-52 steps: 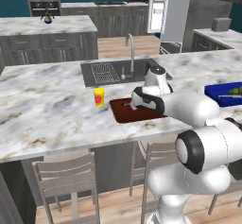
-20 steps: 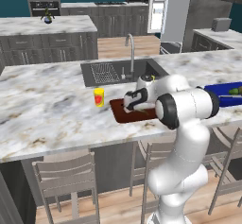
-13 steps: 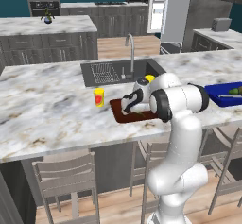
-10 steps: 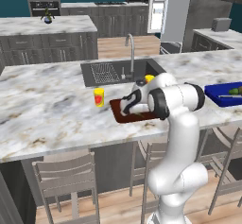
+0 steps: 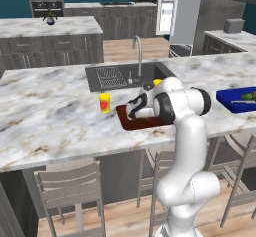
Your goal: Gather the potato and avocado from the fridge and place them on a tray on the dining counter. Then gather the fishs from the fridge and place them on the other tray.
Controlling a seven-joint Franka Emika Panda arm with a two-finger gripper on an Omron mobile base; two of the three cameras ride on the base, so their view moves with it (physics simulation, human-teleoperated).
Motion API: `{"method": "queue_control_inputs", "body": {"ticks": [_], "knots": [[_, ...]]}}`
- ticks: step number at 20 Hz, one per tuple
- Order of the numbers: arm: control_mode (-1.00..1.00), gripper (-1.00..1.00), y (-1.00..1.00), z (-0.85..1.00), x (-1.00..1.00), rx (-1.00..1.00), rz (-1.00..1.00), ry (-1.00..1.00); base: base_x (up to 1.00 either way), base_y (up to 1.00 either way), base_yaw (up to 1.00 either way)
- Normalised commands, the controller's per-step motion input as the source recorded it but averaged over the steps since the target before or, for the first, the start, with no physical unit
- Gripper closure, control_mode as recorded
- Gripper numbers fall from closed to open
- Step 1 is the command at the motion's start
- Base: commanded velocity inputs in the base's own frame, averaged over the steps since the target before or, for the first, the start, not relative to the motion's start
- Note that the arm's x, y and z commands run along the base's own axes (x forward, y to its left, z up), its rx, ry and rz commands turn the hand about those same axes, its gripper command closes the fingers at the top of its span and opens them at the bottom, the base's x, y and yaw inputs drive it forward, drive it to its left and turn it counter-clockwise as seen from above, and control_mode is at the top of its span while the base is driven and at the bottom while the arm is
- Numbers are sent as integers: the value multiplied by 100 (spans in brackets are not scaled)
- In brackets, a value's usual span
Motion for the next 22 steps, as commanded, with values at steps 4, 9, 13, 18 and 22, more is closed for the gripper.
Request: {"method": "queue_control_inputs", "body": {"ticks": [4, 9, 13, 18, 22], "knots": [[-100, -100, 2, 55, -30, 0, 10, -33, 0, 0, 0], [-100, -100, 1, 55, -32, 0, 11, -25, 0, 0, 0], [-100, -100, -1, 89, -91, 2, 10, -25, 0, 0, 0], [-100, -100, -37, 90, -100, 17, -13, 4, 0, 0, 0], [-100, -100, -66, 77, -100, 12, -23, 37, 0, 0, 0]]}}
